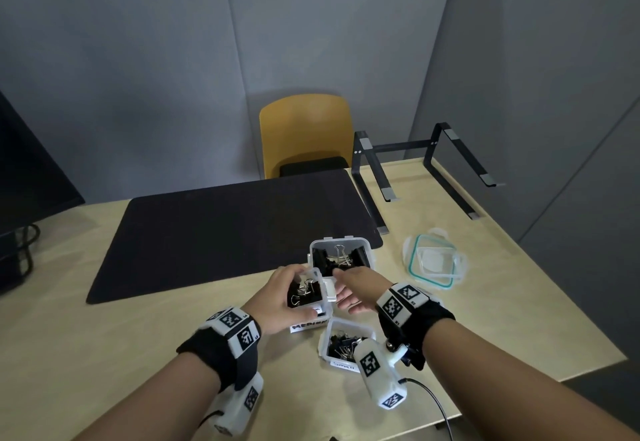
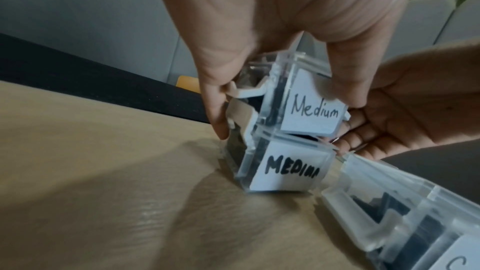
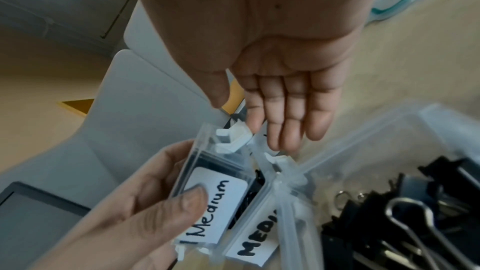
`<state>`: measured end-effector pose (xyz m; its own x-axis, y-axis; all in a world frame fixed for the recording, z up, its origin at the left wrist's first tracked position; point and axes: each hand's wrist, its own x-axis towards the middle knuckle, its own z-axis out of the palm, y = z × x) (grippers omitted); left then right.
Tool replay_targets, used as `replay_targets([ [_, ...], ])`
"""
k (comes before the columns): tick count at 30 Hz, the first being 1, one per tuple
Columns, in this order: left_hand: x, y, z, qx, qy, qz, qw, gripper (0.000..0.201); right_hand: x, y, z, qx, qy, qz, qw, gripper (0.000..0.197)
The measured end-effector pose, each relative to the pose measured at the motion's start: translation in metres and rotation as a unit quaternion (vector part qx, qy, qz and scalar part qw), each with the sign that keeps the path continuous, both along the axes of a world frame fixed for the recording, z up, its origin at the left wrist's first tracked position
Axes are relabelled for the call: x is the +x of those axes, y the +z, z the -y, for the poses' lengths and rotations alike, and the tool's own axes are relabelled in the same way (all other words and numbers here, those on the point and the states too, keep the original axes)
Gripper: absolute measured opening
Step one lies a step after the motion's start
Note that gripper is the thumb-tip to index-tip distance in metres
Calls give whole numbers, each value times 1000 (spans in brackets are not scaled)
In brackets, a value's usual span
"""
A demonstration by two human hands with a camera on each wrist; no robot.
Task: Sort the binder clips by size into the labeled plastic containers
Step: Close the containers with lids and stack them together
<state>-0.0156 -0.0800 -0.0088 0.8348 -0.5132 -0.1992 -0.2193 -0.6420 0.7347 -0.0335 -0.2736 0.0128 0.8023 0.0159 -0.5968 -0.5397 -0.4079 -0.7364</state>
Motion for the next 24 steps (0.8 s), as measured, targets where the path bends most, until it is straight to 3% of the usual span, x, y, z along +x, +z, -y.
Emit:
replay_targets([
  [3, 0, 0, -2, -3, 17, -12, 1000, 70, -3, -2, 2, 41, -5, -5, 999, 29],
  [10, 2, 0, -6, -33, 48, -51, 997, 69, -8, -16, -5, -36, 46, 74, 996, 12],
  [14, 3, 1, -7, -39, 55, -62, 996, 66, -5, -19, -10, -55, 33, 92, 994, 23],
  [17, 3, 1, -8, -43, 60, -72, 995, 67, -1, -20, -14, -110, 69, 74, 989, 28],
  [20, 3, 2, -8, -49, 62, -76, 994, 66, -1, -23, -17, -175, 100, 101, 974, 27],
  [24, 2, 4, -8, -48, 57, -76, 994, 67, -2, -26, -18, -188, 97, 113, 971, 28],
])
